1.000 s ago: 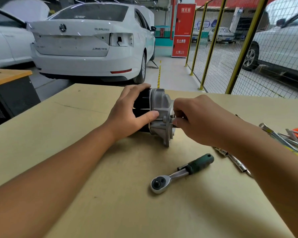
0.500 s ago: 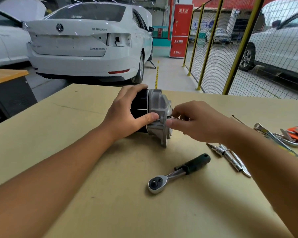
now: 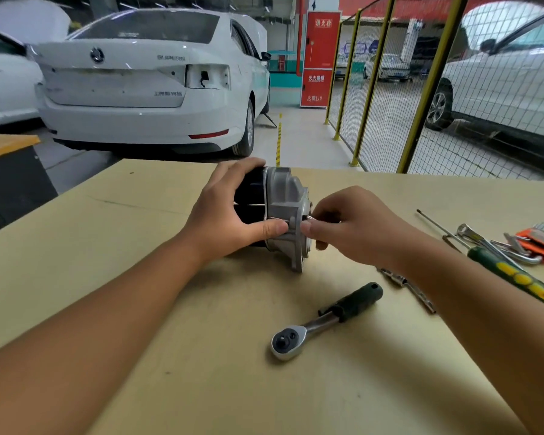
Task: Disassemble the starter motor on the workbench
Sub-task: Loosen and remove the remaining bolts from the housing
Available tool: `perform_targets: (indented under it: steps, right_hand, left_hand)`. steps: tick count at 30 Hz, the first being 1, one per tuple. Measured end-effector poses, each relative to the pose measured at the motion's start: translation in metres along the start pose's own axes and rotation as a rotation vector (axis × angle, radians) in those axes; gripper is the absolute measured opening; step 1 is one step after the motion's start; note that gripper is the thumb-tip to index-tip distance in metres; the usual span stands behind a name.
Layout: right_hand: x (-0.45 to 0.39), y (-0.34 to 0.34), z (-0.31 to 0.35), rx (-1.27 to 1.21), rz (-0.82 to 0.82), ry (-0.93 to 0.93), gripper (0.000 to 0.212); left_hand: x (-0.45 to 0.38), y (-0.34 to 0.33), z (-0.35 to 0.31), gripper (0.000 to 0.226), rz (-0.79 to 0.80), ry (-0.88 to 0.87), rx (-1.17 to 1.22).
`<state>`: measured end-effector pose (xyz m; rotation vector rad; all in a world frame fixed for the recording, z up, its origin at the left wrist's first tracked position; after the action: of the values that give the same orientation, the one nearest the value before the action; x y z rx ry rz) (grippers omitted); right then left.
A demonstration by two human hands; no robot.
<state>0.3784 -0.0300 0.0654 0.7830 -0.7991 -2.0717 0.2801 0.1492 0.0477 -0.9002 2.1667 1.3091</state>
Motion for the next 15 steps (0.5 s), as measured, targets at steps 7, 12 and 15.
perform_targets:
  steps: [7, 12, 15]
  right_hand:
    - [0.004, -0.01, -0.003, -0.096, -0.118, -0.053, 0.035]
    - [0.009, -0.014, -0.018, -0.32, -0.228, -0.138, 0.018]
    - [0.009, -0.015, -0.017, -0.334, -0.25, -0.112, 0.015]
  left_hand:
    - [0.001, -0.001, 0.0, 0.098, -0.001, 0.005, 0.004]
    - [0.001, 0.0, 0.0, 0.08, -0.039, 0.01, 0.007]
    - [0.001, 0.0, 0.0, 0.082, -0.056, 0.011, -0.019]
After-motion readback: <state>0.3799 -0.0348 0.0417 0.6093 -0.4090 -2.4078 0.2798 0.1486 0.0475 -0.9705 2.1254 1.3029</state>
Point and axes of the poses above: each hand's wrist, its own x-axis away from the middle knuckle, its own y-axis out of the back of the hand, z = x × y, the point moved 7 cm from there along -x, towards the middle knuckle, and after that the axes turned 6 degrees about -x, right-handed, at the moved point
